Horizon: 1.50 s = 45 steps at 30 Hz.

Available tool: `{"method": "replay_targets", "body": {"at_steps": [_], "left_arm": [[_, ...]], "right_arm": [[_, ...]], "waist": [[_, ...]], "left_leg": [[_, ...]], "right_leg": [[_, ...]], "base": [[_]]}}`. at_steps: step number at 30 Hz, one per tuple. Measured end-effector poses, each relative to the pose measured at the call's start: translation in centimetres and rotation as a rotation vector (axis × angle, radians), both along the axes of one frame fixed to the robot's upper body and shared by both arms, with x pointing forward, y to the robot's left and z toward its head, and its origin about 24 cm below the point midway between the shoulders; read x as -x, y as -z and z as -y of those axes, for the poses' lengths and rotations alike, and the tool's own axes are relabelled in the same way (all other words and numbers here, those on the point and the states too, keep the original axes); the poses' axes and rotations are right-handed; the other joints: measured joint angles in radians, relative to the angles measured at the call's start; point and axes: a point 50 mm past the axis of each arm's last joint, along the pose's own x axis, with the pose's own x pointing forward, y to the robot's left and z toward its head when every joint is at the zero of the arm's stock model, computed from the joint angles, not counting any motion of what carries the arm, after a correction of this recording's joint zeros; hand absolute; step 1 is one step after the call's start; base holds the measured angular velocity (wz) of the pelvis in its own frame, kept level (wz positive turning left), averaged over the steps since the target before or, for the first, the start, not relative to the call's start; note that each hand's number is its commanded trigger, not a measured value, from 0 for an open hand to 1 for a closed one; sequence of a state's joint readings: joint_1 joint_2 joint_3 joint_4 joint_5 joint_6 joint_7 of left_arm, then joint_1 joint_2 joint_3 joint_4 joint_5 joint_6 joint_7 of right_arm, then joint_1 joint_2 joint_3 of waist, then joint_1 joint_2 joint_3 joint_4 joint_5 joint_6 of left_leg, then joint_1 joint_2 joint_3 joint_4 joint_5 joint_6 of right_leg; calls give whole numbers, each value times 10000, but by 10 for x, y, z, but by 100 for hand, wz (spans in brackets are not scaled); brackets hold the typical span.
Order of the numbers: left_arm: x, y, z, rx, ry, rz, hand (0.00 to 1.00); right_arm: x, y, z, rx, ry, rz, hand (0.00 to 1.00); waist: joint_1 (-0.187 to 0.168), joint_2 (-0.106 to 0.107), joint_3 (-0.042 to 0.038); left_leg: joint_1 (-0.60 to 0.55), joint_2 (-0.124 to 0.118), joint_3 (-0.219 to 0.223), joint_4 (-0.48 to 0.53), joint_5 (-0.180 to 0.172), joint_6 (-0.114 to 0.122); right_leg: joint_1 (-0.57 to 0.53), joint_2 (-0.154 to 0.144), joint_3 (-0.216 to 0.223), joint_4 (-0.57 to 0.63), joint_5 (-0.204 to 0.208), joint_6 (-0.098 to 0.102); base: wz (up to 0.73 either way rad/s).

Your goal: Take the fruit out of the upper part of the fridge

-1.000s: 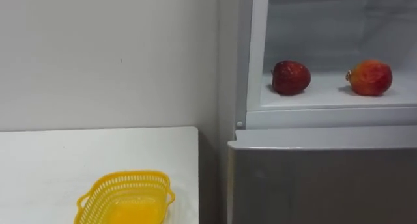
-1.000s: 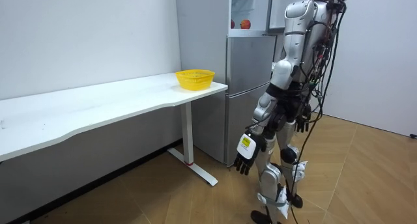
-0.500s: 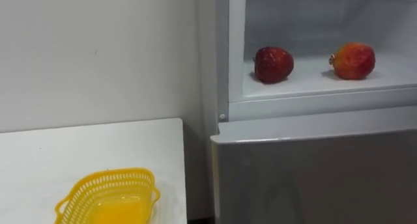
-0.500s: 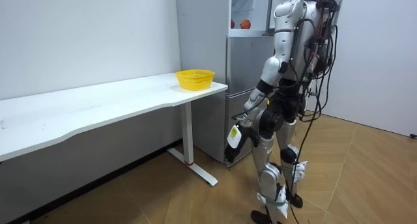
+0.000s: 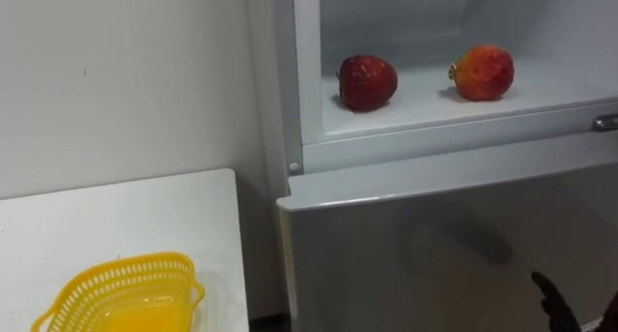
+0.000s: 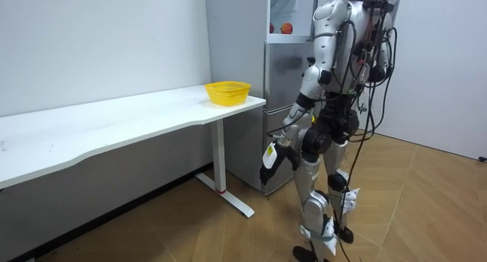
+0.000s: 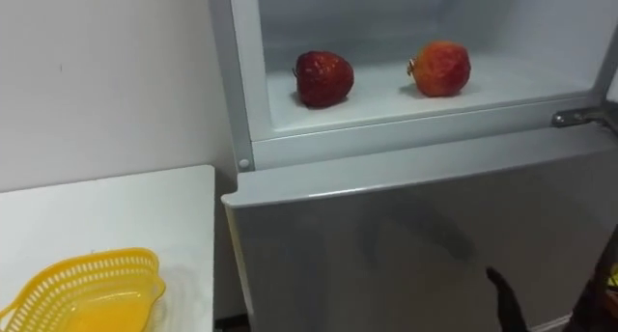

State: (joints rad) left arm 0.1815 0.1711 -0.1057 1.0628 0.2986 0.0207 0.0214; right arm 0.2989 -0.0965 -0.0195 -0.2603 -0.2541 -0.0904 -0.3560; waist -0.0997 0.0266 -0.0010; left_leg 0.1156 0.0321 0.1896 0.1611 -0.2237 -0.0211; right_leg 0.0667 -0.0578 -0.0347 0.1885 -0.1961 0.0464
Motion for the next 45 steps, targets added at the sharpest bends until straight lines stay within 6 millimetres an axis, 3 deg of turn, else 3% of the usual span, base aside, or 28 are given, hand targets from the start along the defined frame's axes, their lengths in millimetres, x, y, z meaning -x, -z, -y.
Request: {"method": "replay_targets", "body": {"at_steps": [7, 14, 20, 24, 27, 31, 36, 45], "left_arm": [[6, 3, -1, 39, 224, -424, 0], [11, 4, 1, 125, 293, -649, 0], [16, 4, -3, 212, 305, -872, 0], [14, 3, -7, 111, 241, -799, 0], [17, 2, -11, -18, 286, -910, 0], [18, 2, -13, -82, 309, -964, 0], [19, 2, -12, -141, 529, -1190, 0], [17, 2, -11, 125, 732, -1451, 0]], "right_arm": [[-11, -46, -12, 1425, 72, 2732, 0], [-17, -66, -17, 1423, 159, 4168, 0], [-26, -87, -18, 1641, 169, 5388, 0], [-35, -109, -17, 1860, 313, 6566, 0], [-36, -114, -16, 1888, 388, 6832, 0], [-40, -119, -17, 1929, 341, 7032, 0], [-59, -128, -8, 1674, 682, 7131, 0], [-82, -113, 4, 2113, 712, 5696, 0]], "waist": [[226, -22, 0], [334, -44, 17], [432, -230, 90], [717, -424, 36], [838, -627, -61], [1060, -795, 47], [1249, -799, 70], [1651, -963, 117]], "left_leg": [[-2, 83, -3, 15, 2, 2], [1, 103, -91, 33, 2, 2], [-61, 104, -418, 43, 13, -15], [-163, 106, -539, 108, 20, -23], [-155, 106, -803, 107, 22, -25], [-11, 95, -995, 59, 22, -25], [10, 81, -1098, 54, 23, -27], [-14, 78, -1363, 65, 41, -52]], "right_leg": [[41, 78, -28, 18, 73, -43], [90, 80, -152, 77, 84, -55], [193, 73, -523, -1, 82, -55], [135, 71, -678, -31, 83, -57], [254, 54, -1131, -47, 84, -58], [512, 34, -1513, -152, 84, -58], [600, 25, -1637, -211, 84, -57], [664, 16, -1801, -195, 82, -56]], "base": [[0], [5], [14], [7], [24], [14], [7], [5]]}}
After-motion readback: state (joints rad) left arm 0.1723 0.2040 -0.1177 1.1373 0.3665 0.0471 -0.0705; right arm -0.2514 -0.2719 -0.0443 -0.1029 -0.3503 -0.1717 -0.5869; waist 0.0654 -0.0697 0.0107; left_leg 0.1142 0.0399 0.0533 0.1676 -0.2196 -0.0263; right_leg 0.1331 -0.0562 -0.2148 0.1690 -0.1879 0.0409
